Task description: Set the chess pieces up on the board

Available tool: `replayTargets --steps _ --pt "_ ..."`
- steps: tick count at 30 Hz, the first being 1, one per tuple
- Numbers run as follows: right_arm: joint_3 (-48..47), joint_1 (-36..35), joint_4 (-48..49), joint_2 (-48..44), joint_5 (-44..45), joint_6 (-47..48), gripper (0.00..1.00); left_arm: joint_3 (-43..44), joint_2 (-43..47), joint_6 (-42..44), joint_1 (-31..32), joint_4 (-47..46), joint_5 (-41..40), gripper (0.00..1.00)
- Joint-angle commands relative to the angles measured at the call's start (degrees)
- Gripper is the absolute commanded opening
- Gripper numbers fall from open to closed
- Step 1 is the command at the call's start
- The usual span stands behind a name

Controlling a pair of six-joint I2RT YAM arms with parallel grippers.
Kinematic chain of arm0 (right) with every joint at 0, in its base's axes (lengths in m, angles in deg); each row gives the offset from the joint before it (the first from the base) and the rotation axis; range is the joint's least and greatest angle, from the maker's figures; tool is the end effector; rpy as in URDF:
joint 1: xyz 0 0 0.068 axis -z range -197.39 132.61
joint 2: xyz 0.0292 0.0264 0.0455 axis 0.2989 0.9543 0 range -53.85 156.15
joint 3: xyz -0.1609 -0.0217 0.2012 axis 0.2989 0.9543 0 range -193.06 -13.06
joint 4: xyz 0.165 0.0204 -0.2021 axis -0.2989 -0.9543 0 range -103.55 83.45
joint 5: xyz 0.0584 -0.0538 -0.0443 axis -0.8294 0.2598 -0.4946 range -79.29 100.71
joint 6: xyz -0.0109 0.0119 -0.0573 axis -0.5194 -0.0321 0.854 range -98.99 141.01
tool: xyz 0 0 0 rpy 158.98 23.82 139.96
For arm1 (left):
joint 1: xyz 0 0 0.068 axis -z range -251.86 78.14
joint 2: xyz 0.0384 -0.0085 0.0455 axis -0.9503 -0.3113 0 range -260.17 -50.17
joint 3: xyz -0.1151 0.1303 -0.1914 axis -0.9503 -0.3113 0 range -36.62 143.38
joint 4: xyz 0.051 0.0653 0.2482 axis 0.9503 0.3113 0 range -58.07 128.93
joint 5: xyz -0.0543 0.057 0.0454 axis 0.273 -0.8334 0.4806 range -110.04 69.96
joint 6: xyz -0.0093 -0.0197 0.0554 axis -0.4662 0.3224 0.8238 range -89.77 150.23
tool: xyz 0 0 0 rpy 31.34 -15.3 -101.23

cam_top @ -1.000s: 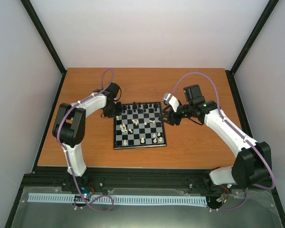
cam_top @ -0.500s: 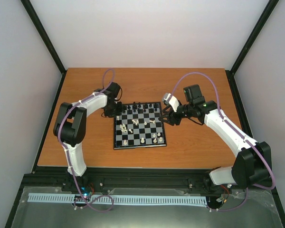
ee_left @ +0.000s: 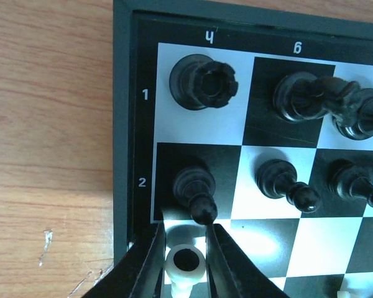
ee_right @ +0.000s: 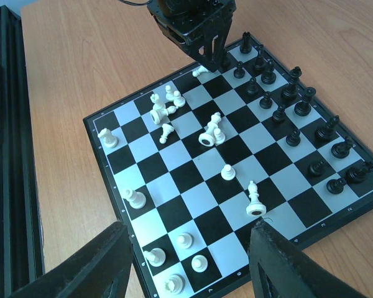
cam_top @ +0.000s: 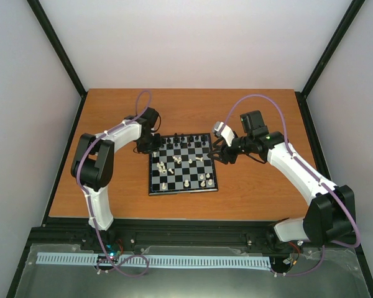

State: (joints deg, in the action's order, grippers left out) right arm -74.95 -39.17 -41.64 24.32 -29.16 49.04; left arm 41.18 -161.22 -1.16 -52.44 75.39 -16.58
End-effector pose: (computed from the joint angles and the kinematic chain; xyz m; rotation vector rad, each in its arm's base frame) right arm 0.2573 0.1329 0.2622 -1.2458 1.9822 0.7967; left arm 0.3524 -0.1271 0.1475 -0.2972 2.9343 -0.2280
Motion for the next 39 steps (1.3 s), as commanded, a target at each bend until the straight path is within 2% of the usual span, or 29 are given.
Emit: replayTargets --steps 1,8,13,19,34,39 --pt "-1.3 0.5 -0.6 0.2 -1.1 0.1 0.52 1.5 -0.9 1.0 0.7 1.6 0.3 0.21" --pt "-1.2 0.5 -0.6 0.0 -1.2 0.1 0.52 0.8 0.8 1.5 0.8 1.7 0.3 0.18" --pt "-1.3 0.4 -0.6 0.2 -1.2 0.2 0.52 0.9 0.1 2.2 1.0 2.9 0.2 0.24" --pt "-1.2 0.5 -0.6 0.1 -1.3 0.2 0.52 0.5 -0.2 3.1 1.3 4.6 -1.8 0.25" --pt "-1.3 0.4 -0.7 -0.1 -1.2 0.2 0.52 3.0 -2.6 4.1 1.4 5.1 -0.6 0.18" --pt "-1.1 0.4 -0.6 -0.7 -1.4 0.2 0.52 1.8 2.4 3.6 1.5 3.8 0.9 0.16"
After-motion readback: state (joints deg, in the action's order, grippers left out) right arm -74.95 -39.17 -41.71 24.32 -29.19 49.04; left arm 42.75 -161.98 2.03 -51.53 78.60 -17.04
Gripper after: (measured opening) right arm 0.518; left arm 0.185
